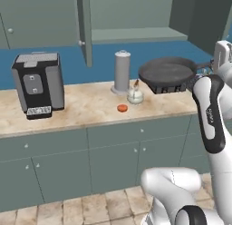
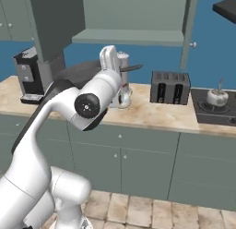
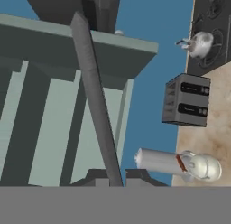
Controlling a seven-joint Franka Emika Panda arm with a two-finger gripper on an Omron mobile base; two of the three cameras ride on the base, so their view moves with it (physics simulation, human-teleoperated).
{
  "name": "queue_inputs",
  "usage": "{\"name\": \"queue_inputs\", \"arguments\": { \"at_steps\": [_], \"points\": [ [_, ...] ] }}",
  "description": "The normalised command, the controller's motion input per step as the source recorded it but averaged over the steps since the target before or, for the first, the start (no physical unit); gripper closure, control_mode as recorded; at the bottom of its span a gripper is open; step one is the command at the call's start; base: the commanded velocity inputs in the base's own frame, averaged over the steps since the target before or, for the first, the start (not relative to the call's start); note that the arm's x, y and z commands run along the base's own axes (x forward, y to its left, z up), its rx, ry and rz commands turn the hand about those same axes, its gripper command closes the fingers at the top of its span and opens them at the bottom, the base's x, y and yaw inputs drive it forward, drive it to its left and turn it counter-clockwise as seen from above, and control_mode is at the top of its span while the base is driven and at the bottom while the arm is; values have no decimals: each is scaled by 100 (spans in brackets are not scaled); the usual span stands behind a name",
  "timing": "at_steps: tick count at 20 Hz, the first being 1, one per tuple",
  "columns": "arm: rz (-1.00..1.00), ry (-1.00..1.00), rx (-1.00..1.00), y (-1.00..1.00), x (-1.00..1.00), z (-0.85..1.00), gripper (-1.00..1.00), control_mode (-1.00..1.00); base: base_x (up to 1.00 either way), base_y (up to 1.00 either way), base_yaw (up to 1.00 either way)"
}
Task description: Pick the pan from the cabinet and place it on the stove. Then turn on the stove burner for the pan.
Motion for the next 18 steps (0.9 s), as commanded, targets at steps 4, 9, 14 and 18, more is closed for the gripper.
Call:
{"name": "queue_inputs", "arguments": {
  "at_steps": [4, 9, 14, 18],
  "points": [
    [0, 0, 0, 0, 0, 0, 100, 100, -68, -35, 0],
    [0, 0, 0, 0, 0, 0, 100, 100, -54, -49, 0],
    [0, 0, 0, 0, 0, 0, 100, 100, -42, -58, 0],
    [0, 0, 0, 0, 0, 0, 100, 100, -21, -63, 0]
  ]
}}
